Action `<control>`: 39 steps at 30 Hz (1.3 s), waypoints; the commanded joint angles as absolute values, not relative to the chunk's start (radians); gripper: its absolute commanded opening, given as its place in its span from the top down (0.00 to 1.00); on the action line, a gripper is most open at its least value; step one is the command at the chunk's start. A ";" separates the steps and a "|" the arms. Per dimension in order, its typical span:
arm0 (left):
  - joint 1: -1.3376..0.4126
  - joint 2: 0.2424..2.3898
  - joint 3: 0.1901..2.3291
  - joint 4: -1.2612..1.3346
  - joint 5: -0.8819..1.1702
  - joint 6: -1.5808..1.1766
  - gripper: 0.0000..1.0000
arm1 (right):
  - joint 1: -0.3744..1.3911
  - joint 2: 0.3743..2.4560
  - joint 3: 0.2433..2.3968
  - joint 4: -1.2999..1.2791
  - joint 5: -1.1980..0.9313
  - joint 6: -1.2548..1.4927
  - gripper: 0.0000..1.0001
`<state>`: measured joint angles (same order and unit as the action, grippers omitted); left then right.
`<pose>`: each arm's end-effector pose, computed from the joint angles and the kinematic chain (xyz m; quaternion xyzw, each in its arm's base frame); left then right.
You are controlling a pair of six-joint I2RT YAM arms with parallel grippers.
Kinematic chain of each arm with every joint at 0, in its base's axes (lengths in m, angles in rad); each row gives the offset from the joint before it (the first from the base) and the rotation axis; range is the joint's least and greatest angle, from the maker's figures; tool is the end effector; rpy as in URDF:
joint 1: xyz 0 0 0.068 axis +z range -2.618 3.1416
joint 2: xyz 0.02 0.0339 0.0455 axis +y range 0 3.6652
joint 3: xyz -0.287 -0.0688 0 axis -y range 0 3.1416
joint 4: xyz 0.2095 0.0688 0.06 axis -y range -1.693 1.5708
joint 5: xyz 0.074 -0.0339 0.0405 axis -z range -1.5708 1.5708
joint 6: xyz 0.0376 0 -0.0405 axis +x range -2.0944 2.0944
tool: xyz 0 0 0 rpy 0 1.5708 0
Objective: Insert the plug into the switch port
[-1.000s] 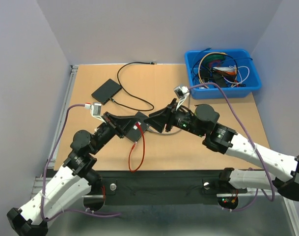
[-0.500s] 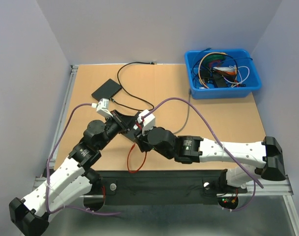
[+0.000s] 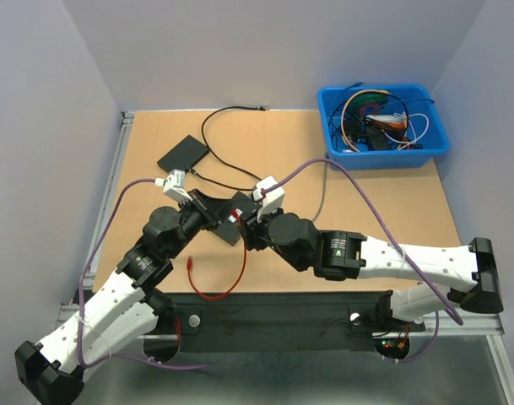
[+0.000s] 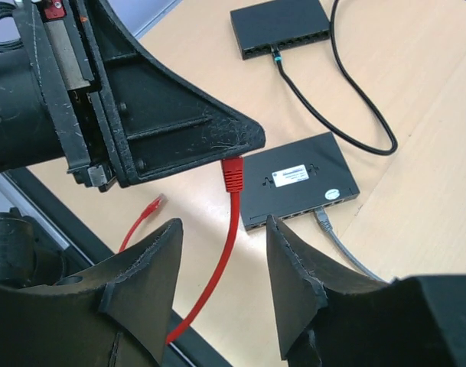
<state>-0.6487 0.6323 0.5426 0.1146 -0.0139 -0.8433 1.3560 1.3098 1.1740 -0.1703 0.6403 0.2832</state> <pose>0.0912 -0.0685 0.3269 -0.0728 0.6944 -0.4823 0.5290 0.0776 0.2502 0.3905 -0.2314 0.7532 0.2368 0.5684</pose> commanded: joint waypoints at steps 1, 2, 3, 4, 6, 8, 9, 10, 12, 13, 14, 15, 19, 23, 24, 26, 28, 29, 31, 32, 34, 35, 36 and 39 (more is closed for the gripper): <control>-0.657 0.626 0.563 0.173 -0.005 -0.821 1.00 | 1.361 1.319 1.212 -0.124 0.698 0.287 0.47; -0.655 0.626 0.563 0.175 -0.005 -0.819 1.00 | 1.361 1.324 1.210 -0.118 0.701 0.287 0.47; -0.655 0.623 0.563 0.173 -0.005 -0.819 1.00 | 1.359 1.327 1.209 -0.106 0.706 0.284 0.47; -0.655 0.620 0.563 0.173 -0.005 -0.821 1.00 | 1.359 1.338 1.206 -0.098 0.707 0.285 0.48; -0.655 0.617 0.565 0.173 0.026 -0.822 1.00 | 1.358 1.348 1.209 -0.084 0.713 0.284 0.50; -0.657 0.612 0.568 0.175 0.029 -0.822 1.00 | 1.356 1.361 1.212 -0.072 0.715 0.279 0.51; -0.657 0.614 0.568 0.175 0.034 -0.822 1.00 | 1.355 1.362 1.212 -0.063 0.713 0.281 0.51; -0.657 0.611 0.569 0.175 0.034 -0.822 1.00 | 1.353 1.364 1.212 -0.057 0.710 0.278 0.51; -0.658 0.612 0.569 0.176 0.038 -0.822 1.00 | 1.347 1.370 1.213 -0.046 0.698 0.279 0.52; -0.658 0.614 0.569 0.178 0.041 -0.824 1.00 | 1.345 1.374 1.215 -0.043 0.696 0.279 0.53; -0.658 0.614 0.569 0.178 0.043 -0.824 1.00 | 1.342 1.377 1.218 -0.040 0.695 0.278 0.54; -0.658 0.614 0.569 0.182 0.046 -0.824 1.00 | 1.341 1.385 1.219 -0.040 0.693 0.276 0.54; -0.660 0.614 0.569 0.186 0.051 -0.822 1.00 | 1.335 1.399 1.227 -0.032 0.696 0.281 0.58; -0.661 0.612 0.569 0.186 0.052 -0.819 1.00 | 1.327 1.407 1.226 -0.032 0.706 0.287 0.59; -0.661 0.609 0.569 0.186 0.054 -0.819 1.00 | 1.325 1.408 1.224 -0.029 0.707 0.285 0.59; -0.661 0.607 0.569 0.186 0.055 -0.819 1.00 | 1.321 1.410 1.223 -0.031 0.707 0.290 0.59; -0.661 0.604 0.571 0.186 0.057 -0.818 1.00 | 1.316 1.408 1.221 -0.029 0.706 0.294 0.59; -0.661 0.604 0.571 0.186 0.057 -0.818 1.00 | 1.315 1.408 1.221 -0.028 0.706 0.296 0.61; -0.661 0.604 0.571 0.186 0.060 -0.818 1.00 | 1.309 1.408 1.220 -0.028 0.707 0.299 0.63; -0.661 0.604 0.571 0.186 0.061 -0.818 1.00 | 1.307 1.408 1.218 -0.026 0.703 0.301 0.63; -0.661 0.603 0.569 0.189 0.064 -0.818 1.00 | 1.301 1.411 1.216 -0.025 0.696 0.305 0.64; -0.661 0.601 0.569 0.189 0.066 -0.818 1.00 | 1.299 1.411 1.215 -0.023 0.693 0.307 0.64; -0.661 0.601 0.568 0.192 0.067 -0.816 1.00 | 1.299 1.414 1.215 -0.023 0.690 0.308 0.65; -0.663 0.600 0.560 0.196 0.067 -0.815 1.00 | 1.293 1.416 1.213 -0.021 0.684 0.313 0.67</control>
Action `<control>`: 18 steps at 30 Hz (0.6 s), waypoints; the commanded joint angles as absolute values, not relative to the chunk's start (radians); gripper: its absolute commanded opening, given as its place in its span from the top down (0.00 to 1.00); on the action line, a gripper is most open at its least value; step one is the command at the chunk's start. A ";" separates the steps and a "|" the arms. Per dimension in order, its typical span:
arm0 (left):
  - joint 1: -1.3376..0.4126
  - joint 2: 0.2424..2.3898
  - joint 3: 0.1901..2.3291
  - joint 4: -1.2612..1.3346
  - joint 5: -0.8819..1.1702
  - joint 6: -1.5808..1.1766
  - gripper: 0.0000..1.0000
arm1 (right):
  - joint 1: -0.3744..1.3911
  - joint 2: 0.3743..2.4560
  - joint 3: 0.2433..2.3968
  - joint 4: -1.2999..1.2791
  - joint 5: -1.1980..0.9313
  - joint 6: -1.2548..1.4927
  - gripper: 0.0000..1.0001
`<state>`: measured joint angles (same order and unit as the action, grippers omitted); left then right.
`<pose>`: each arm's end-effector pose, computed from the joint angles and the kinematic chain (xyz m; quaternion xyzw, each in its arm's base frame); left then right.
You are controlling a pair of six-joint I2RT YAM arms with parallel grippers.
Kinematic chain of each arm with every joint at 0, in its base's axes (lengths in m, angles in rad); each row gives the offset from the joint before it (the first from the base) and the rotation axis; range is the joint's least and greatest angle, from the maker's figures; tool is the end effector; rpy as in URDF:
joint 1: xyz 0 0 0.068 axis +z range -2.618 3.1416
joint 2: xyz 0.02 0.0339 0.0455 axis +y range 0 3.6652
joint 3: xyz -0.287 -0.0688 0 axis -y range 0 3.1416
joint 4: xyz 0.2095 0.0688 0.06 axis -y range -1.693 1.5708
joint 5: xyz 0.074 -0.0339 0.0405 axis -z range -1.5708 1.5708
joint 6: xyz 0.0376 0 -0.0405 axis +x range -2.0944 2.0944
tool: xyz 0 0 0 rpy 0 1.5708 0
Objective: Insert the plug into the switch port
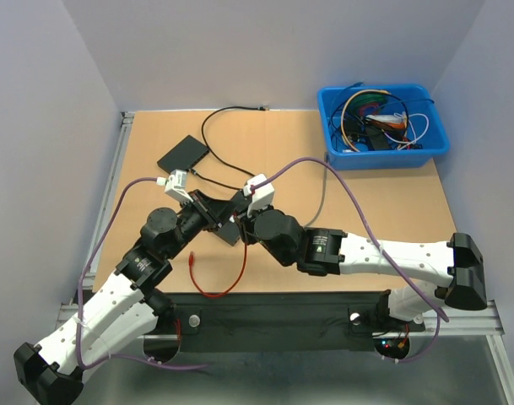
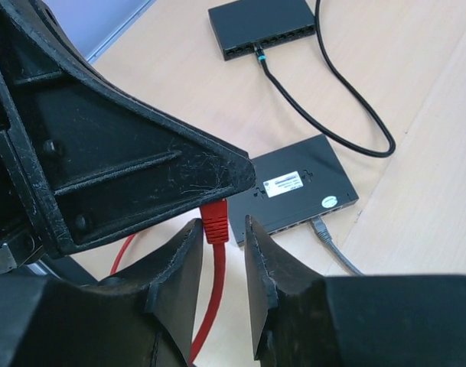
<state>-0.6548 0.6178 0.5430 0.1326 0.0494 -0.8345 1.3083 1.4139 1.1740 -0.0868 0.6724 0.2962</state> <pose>0.0868 -0.0690 0.3304 -0.0437 0.6850 -0.5052 0.5231 0.0981 0.2748 0.3723 -0.2037 0.7642 0.2091 0.5751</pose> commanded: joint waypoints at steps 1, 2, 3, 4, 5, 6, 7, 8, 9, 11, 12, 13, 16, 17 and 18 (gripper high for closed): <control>-0.661 0.598 0.560 0.198 0.067 -0.815 1.00 | 1.292 1.417 1.213 -0.020 0.683 0.314 0.67; -0.661 0.598 0.557 0.199 0.067 -0.815 1.00 | 1.290 1.417 1.212 -0.018 0.681 0.314 0.67; -0.661 0.597 0.557 0.205 0.074 -0.815 1.00 | 1.289 1.419 1.212 -0.020 0.680 0.314 0.67; -0.661 0.598 0.557 0.207 0.077 -0.815 1.00 | 1.289 1.417 1.212 -0.018 0.678 0.316 0.67; -0.663 0.595 0.557 0.209 0.078 -0.815 1.00 | 1.286 1.419 1.212 -0.018 0.677 0.318 0.68; -0.661 0.595 0.557 0.210 0.080 -0.815 1.00 | 1.284 1.419 1.212 -0.017 0.673 0.318 0.68; -0.661 0.595 0.557 0.210 0.083 -0.815 1.00 | 1.282 1.419 1.212 -0.018 0.672 0.319 0.68; -0.661 0.595 0.557 0.210 0.084 -0.815 1.00 | 1.281 1.420 1.212 -0.017 0.669 0.318 0.68; -0.661 0.595 0.557 0.212 0.087 -0.815 1.00 | 1.281 1.420 1.212 -0.017 0.669 0.321 0.69; -0.661 0.592 0.557 0.213 0.089 -0.816 1.00 | 1.276 1.422 1.210 -0.017 0.664 0.324 0.71; -0.661 0.592 0.557 0.213 0.089 -0.818 1.00 | 1.276 1.422 1.210 -0.017 0.666 0.325 0.72; -0.661 0.592 0.557 0.213 0.090 -0.818 1.00 | 1.275 1.422 1.209 -0.015 0.661 0.325 0.74; -0.661 0.588 0.555 0.215 0.092 -0.816 1.00 | 1.272 1.424 1.207 -0.015 0.661 0.331 0.75; -0.661 0.584 0.555 0.215 0.094 -0.816 1.00 | 1.272 1.424 1.207 -0.015 0.660 0.331 0.75; -0.661 0.584 0.555 0.215 0.094 -0.816 1.00 | 1.272 1.422 1.206 -0.012 0.658 0.333 0.76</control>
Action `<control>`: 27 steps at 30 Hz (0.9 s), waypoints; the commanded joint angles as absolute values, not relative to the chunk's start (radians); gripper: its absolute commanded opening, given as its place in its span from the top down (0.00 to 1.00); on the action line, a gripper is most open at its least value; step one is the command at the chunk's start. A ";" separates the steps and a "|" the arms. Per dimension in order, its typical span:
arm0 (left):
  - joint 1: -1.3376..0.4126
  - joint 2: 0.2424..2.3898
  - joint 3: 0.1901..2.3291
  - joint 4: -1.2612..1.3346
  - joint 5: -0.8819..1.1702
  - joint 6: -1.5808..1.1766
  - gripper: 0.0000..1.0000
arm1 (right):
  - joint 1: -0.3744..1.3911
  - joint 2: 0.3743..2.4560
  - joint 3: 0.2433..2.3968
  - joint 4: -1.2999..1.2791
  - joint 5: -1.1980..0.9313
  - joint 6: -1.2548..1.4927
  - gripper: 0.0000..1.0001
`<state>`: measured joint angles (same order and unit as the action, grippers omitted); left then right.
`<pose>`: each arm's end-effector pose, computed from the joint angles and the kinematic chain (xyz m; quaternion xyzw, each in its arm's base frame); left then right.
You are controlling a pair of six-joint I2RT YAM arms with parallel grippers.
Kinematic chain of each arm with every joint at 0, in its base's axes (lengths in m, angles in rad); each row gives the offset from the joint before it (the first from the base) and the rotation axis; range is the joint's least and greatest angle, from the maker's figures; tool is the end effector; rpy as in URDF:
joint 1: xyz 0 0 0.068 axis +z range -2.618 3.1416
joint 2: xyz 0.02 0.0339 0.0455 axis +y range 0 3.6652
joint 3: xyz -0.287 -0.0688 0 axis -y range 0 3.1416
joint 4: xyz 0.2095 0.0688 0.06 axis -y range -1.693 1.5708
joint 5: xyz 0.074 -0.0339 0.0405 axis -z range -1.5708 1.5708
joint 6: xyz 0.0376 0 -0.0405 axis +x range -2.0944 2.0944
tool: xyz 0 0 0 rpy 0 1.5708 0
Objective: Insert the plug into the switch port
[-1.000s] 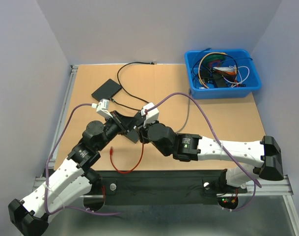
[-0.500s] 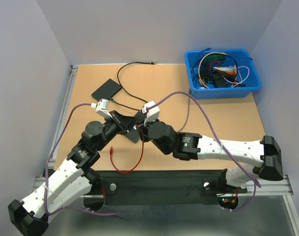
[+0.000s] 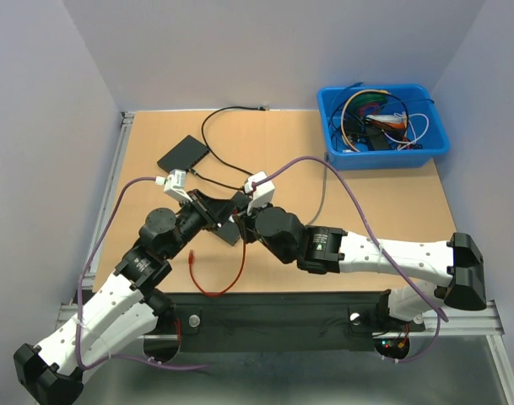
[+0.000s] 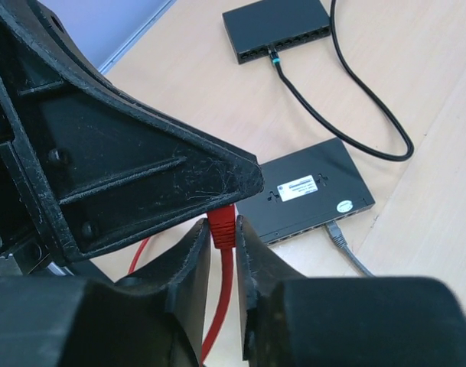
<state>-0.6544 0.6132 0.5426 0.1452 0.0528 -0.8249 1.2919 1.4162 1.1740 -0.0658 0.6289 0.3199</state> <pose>0.0859 -0.0684 0.3321 -0.0386 0.6792 -0.5071 0.5292 0.1019 0.2757 0.3734 -0.1971 0.7640 0.2321 0.5688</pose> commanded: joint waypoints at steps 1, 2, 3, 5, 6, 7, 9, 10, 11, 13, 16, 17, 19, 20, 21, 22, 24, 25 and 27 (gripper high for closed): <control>-0.661 0.583 0.555 0.213 0.095 -0.816 1.00 | 1.272 1.427 1.206 -0.014 0.658 0.334 0.79; -0.661 0.580 0.554 0.212 0.095 -0.816 1.00 | 1.269 1.427 1.206 -0.014 0.658 0.337 0.80; -0.661 0.580 0.554 0.212 0.097 -0.816 1.00 | 1.270 1.427 1.204 -0.014 0.652 0.339 0.82; -0.663 0.577 0.552 0.210 0.097 -0.816 1.00 | 1.269 1.430 1.204 -0.012 0.649 0.347 0.86; -0.663 0.575 0.551 0.210 0.097 -0.816 1.00 | 1.269 1.433 1.203 -0.011 0.647 0.350 0.88; -0.661 0.577 0.551 0.210 0.095 -0.818 1.00 | 1.269 1.434 1.203 -0.009 0.646 0.354 0.92; -0.661 0.577 0.551 0.215 0.095 -0.818 1.00 | 1.267 1.442 1.198 -0.008 0.641 0.360 0.96; -0.661 0.578 0.551 0.215 0.098 -0.816 1.00 | 1.267 1.443 1.197 -0.008 0.638 0.362 0.98; -0.663 0.580 0.551 0.216 0.098 -0.815 1.00 | 1.267 1.443 1.189 -0.008 0.635 0.370 0.99; -0.661 0.578 0.551 0.215 0.095 -0.812 0.96 | 1.269 1.434 1.175 -0.008 0.629 0.385 0.99; -0.661 0.575 0.546 0.215 0.087 -0.804 0.81 | 1.267 1.414 1.135 -0.008 0.629 0.405 1.00; -0.661 0.574 0.543 0.212 0.084 -0.802 0.78 | 1.267 1.408 1.125 -0.008 0.626 0.408 0.99; -0.661 0.569 0.540 0.206 0.072 -0.793 0.63 | 1.267 1.388 1.086 -0.008 0.626 0.422 1.00; -0.661 0.569 0.540 0.203 0.068 -0.792 0.58 | 1.267 1.378 1.071 -0.008 0.627 0.426 1.00; -0.663 0.569 0.541 0.198 0.061 -0.787 0.54 | 1.267 1.368 1.056 -0.008 0.629 0.433 1.00; -0.661 0.566 0.541 0.186 0.048 -0.782 0.47 | 1.267 1.338 1.036 -0.008 0.635 0.439 1.00; -0.661 0.563 0.545 0.169 0.026 -0.767 0.39 | 1.267 1.301 0.968 -0.009 0.638 0.460 1.00; -0.661 0.560 0.546 0.147 0.008 -0.762 0.30 | 1.267 1.260 0.942 -0.009 0.641 0.468 1.00; -0.660 0.568 0.554 0.103 -0.056 -0.740 0.21 | 1.267 1.206 0.855 -0.011 0.646 0.498 1.00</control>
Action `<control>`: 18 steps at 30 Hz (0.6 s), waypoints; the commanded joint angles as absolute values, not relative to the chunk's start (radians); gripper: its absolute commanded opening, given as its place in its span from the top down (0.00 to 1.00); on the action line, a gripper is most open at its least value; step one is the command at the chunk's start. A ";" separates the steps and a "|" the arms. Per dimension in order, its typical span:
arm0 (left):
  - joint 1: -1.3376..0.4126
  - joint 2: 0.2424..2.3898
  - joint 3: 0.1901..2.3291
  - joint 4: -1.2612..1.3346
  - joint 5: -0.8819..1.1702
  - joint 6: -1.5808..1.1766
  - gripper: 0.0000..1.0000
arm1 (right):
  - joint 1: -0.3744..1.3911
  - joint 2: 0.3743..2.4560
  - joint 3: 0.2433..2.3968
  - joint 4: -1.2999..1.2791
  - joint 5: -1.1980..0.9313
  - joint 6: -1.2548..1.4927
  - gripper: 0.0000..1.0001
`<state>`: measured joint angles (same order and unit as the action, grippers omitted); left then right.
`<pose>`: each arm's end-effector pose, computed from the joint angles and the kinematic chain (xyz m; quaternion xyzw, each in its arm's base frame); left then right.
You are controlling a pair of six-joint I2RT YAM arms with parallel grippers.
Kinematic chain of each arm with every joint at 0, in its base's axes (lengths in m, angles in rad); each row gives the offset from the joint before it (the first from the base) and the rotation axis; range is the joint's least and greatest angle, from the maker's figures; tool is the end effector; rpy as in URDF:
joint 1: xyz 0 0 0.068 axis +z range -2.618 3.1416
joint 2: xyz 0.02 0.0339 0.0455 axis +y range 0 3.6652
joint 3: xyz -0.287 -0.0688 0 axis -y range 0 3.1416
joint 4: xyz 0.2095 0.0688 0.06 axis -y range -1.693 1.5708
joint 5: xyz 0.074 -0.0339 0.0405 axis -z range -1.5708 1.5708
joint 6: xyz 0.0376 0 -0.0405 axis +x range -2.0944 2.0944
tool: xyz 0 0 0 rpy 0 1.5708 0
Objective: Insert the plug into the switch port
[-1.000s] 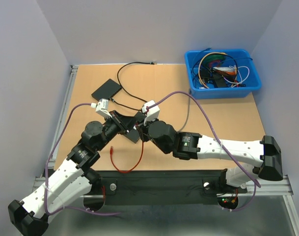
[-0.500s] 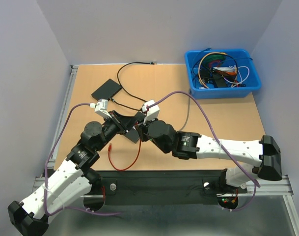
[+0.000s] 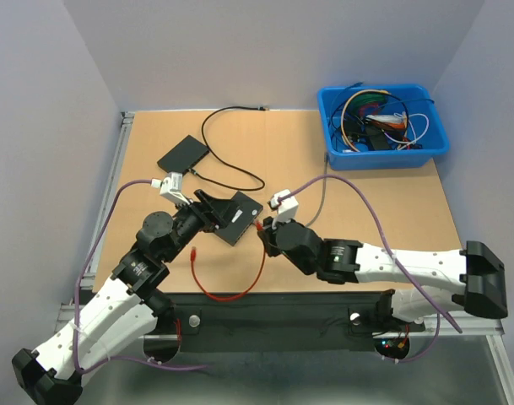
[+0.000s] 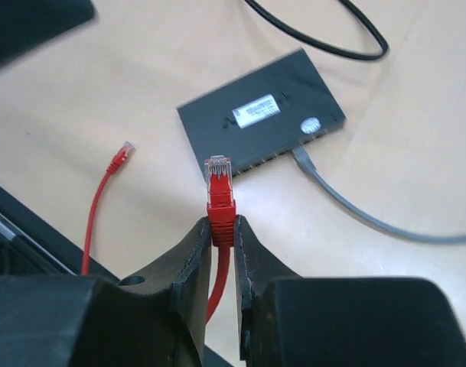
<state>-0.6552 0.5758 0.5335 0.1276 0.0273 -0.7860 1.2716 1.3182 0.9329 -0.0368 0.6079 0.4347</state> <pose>0.0805 -0.0632 0.3304 -0.0342 0.6755 -0.4929 0.5474 0.0973 0.2427 0.3253 -0.1769 0.7980 0.2253 0.5302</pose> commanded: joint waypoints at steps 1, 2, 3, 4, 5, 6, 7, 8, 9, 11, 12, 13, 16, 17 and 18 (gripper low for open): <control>-0.660 0.572 0.557 0.086 -0.075 -0.729 0.15 | 1.267 1.184 0.832 -0.030 0.653 0.515 1.00; -0.655 0.584 0.561 0.072 -0.089 -0.721 0.12 | 1.267 1.133 0.781 -0.043 0.658 0.544 0.99; -0.653 0.592 0.563 0.058 -0.113 -0.704 0.07 | 1.267 1.112 0.760 -0.075 0.669 0.561 1.00; -0.650 0.601 0.561 0.058 -0.121 -0.697 0.05 | 1.267 1.089 0.735 -0.093 0.675 0.596 1.00; -0.635 0.623 0.555 0.058 -0.124 -0.692 0.04 | 1.267 1.056 0.701 -0.110 0.681 0.613 1.00; -0.635 0.636 0.552 0.060 -0.124 -0.686 0.03 | 1.267 1.040 0.684 -0.129 0.683 0.630 1.00; -0.614 0.650 0.549 0.072 -0.114 -0.672 0.02 | 1.269 1.028 0.672 -0.161 0.681 0.647 1.00; -0.600 0.669 0.546 0.081 -0.104 -0.664 0.01 | 1.267 1.020 0.661 -0.175 0.677 0.682 1.00; -0.588 0.704 0.542 0.090 -0.092 -0.660 0.01 | 1.266 1.011 0.649 -0.182 0.669 0.698 1.00; -0.546 0.742 0.529 0.124 -0.057 -0.646 0.01 | 1.264 1.022 0.621 -0.193 0.644 0.735 1.00; -0.534 0.776 0.517 0.136 -0.048 -0.644 0.01 | 1.264 1.052 0.617 -0.193 0.635 0.742 0.99; -0.511 0.790 0.512 0.159 -0.034 -0.641 0.01 | 1.262 1.077 0.615 -0.193 0.621 0.750 1.00; -0.474 0.839 0.482 0.221 -0.005 -0.630 0.01 | 1.255 1.164 0.629 -0.193 0.595 0.764 1.00; -0.451 0.851 0.474 0.239 -0.005 -0.627 0.01 | 1.250 1.224 0.647 -0.193 0.580 0.765 0.99; -0.439 0.874 0.460 0.258 0.030 -0.618 0.01 | 1.250 1.256 0.659 -0.192 0.578 0.764 1.00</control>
<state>-0.4801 0.8459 0.4957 0.1329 -0.0349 -0.6643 1.2617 1.1492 0.6216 -0.1879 0.6079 0.7162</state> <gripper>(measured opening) 0.985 0.206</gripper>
